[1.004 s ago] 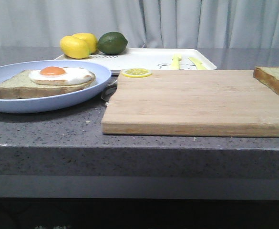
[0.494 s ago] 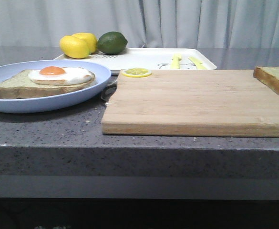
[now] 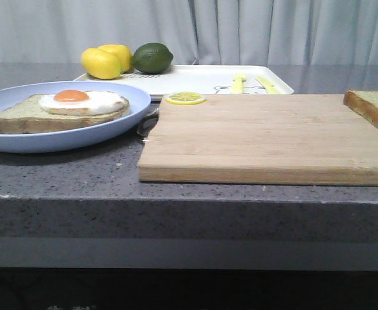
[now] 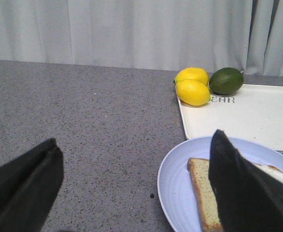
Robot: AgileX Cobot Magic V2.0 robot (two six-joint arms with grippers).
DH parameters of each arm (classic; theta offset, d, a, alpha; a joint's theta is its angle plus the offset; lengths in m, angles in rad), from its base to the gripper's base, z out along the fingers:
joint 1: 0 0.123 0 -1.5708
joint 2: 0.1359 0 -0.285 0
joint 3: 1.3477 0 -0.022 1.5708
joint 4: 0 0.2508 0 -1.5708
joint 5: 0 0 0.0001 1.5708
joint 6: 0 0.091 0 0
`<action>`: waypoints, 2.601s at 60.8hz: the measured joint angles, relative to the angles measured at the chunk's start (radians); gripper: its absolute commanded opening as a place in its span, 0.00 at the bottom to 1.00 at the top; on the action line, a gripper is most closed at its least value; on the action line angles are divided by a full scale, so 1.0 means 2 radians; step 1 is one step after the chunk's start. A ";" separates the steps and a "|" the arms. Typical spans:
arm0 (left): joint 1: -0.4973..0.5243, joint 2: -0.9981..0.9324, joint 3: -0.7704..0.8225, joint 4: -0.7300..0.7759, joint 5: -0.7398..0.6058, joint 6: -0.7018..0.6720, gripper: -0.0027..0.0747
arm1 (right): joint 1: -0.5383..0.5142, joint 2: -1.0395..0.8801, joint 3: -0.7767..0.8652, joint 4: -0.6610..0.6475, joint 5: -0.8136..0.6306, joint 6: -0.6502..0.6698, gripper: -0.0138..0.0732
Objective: Place bread and move sandwich to tray
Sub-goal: 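Grasp the bread slice edge with the right gripper and lift it, then carry the bread with the right gripper over the egg toast on the plate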
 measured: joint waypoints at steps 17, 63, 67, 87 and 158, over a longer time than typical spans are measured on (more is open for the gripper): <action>0.000 0.000 0.000 0.000 0.000 0.000 0.69 | -0.105 0.155 -0.071 0.028 0.036 0.002 0.90; 0.000 0.000 0.000 0.000 0.000 0.000 0.69 | -0.218 0.343 -0.133 0.378 0.192 -0.314 0.67; 0.000 0.000 0.000 0.000 0.000 0.000 0.70 | -0.218 0.343 -0.133 0.378 0.194 -0.316 0.46; 0.000 0.000 0.000 0.000 0.000 0.000 0.69 | -0.218 0.330 -0.133 0.401 0.205 -0.316 0.09; 0.000 0.000 0.000 0.000 -0.001 0.000 0.69 | 0.317 0.442 -0.238 0.828 -0.029 -0.387 0.09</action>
